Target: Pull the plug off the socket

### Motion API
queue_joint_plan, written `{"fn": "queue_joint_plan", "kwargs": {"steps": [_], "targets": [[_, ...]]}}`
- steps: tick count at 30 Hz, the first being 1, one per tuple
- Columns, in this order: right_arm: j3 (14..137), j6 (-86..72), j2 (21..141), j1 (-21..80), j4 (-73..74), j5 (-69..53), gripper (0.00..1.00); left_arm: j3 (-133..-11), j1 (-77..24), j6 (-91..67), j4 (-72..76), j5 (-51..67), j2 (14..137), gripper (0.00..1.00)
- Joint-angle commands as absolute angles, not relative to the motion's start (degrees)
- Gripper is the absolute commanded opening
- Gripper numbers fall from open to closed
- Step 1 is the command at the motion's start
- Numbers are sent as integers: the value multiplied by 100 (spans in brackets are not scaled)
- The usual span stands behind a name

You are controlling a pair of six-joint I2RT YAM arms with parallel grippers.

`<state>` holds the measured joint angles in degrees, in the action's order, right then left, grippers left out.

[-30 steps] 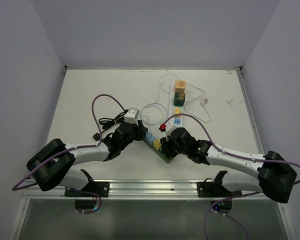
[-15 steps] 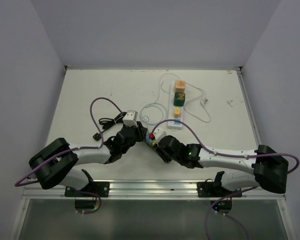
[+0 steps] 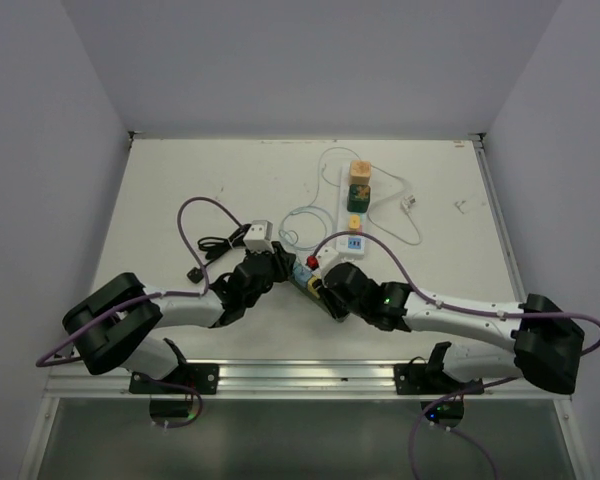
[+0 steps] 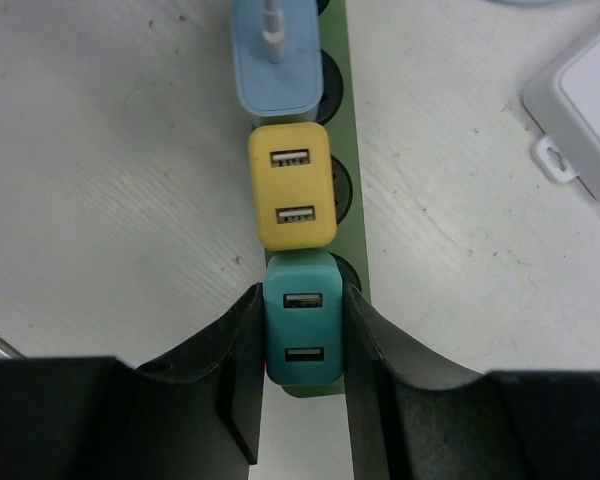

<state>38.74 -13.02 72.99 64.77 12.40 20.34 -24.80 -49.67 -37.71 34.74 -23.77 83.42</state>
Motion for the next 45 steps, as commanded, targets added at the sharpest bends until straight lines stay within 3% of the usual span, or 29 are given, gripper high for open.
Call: {"fn": "queue_joint_plan", "kwargs": {"steps": [1, 9, 16, 25, 33, 39, 45], "targets": [[3762, -1590, 6443, 5654, 396, 986, 0, -1952, -5054, -4078, 2188, -1925, 8815, 0], [3726, -1450, 6556, 5396, 483, 378, 0, -1810, -5054, -4122, 2285, -1969, 8903, 0], [4446, -1011, 7206, 6765, 1114, 2169, 0, -1968, -5054, -4078, 2127, -2021, 8991, 0], [4756, -1256, 7665, 7111, 1275, 2892, 0, -2153, -5054, -4078, 1978, -2030, 9237, 0], [4034, -1784, 6645, 5398, 703, 197, 0, -2057, -5054, -4043, 1986, -2065, 9105, 0], [4183, -1653, 6908, 5317, 835, 61, 0, -1986, -5063, -4008, 2048, -2013, 9035, 0], [4701, -1213, 7303, 6764, 1395, 2476, 0, -2083, -5071, -3999, 2004, -2004, 9184, 0]]}}
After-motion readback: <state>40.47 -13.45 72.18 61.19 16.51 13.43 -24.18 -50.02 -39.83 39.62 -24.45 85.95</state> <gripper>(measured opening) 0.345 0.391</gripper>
